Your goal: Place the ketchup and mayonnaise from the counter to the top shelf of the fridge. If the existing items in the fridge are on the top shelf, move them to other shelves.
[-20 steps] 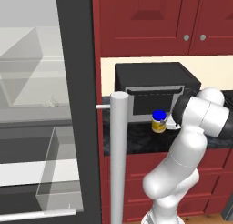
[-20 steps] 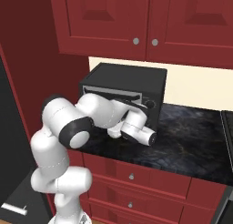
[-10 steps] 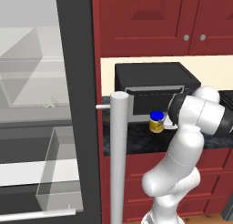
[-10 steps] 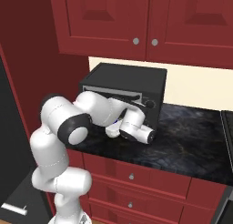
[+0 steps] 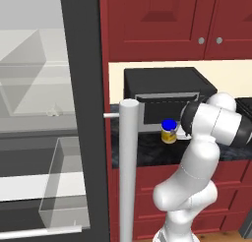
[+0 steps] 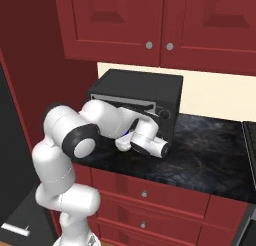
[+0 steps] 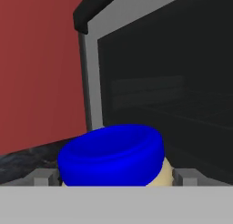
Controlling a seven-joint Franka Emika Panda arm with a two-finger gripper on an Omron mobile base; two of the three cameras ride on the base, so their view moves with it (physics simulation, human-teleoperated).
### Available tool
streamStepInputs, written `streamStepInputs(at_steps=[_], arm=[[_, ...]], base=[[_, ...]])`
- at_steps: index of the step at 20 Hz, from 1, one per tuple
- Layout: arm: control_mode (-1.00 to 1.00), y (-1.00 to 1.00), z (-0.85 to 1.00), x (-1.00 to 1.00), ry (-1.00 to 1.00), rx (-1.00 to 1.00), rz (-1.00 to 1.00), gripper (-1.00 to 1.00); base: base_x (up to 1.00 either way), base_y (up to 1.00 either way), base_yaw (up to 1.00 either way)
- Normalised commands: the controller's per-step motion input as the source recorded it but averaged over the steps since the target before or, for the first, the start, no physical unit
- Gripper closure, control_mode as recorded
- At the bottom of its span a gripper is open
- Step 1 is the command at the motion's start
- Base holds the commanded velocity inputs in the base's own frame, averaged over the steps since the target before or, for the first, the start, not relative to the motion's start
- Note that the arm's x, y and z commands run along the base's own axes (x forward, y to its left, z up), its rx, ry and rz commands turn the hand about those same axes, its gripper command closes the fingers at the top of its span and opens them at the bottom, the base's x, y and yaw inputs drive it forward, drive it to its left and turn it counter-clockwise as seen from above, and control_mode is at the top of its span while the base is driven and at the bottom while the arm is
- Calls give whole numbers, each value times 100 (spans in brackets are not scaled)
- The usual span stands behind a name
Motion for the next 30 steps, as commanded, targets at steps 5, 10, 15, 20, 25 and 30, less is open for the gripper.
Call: streamStepInputs(at_steps=[5, 10, 15, 20, 25, 30], arm=[[-100, 0, 62, -47, -10, 0, 0, 100], [-100, 0, 100, -97, -9, 0, -5, 100], [-100, 0, 100, -100, -6, 0, -5, 100], [-100, 0, 100, -100, 0, 0, -4, 100], [-100, 0, 100, -91, 10, 3, -6, 100], [-100, 0, 95, -61, 30, 13, -2, 100]], base=[[0, 0, 0], [0, 0, 0], [0, 0, 0], [0, 0, 0], [0, 0, 0], [0, 0, 0]])
